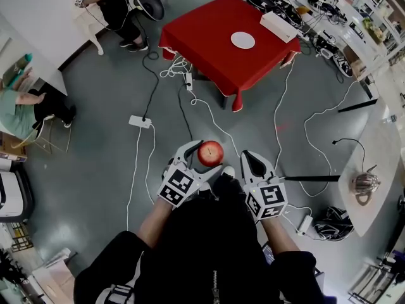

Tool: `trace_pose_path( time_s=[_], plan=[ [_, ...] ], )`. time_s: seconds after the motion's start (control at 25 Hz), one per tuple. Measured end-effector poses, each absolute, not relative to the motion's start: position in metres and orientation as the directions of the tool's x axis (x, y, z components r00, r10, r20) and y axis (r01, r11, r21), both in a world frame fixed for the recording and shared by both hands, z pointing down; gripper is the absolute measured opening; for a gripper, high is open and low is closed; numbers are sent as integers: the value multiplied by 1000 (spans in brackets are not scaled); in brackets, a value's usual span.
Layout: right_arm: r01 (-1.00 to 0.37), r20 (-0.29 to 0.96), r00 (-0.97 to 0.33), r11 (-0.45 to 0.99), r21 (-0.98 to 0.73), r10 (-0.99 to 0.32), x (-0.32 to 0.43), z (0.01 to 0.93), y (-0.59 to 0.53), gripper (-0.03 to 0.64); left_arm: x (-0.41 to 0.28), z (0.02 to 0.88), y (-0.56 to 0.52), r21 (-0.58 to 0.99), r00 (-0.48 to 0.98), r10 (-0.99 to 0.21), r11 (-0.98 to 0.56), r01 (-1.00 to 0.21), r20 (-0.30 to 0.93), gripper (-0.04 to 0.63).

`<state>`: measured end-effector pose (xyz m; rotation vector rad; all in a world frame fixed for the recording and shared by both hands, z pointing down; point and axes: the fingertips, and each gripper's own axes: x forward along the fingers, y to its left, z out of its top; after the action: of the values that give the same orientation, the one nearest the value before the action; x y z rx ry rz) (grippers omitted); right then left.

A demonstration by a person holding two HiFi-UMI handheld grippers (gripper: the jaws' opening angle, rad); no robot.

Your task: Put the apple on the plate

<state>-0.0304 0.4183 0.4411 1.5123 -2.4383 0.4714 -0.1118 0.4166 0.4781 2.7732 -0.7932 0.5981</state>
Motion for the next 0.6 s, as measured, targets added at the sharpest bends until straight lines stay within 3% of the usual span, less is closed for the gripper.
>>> trace_pose_path(
  time_s=[0.6],
  plan=[
    [-905,372,-426,400,-148,-825,-35,445,416,11,-117,483,412,84,780,-447,-843,-531,437,364]
  ],
)
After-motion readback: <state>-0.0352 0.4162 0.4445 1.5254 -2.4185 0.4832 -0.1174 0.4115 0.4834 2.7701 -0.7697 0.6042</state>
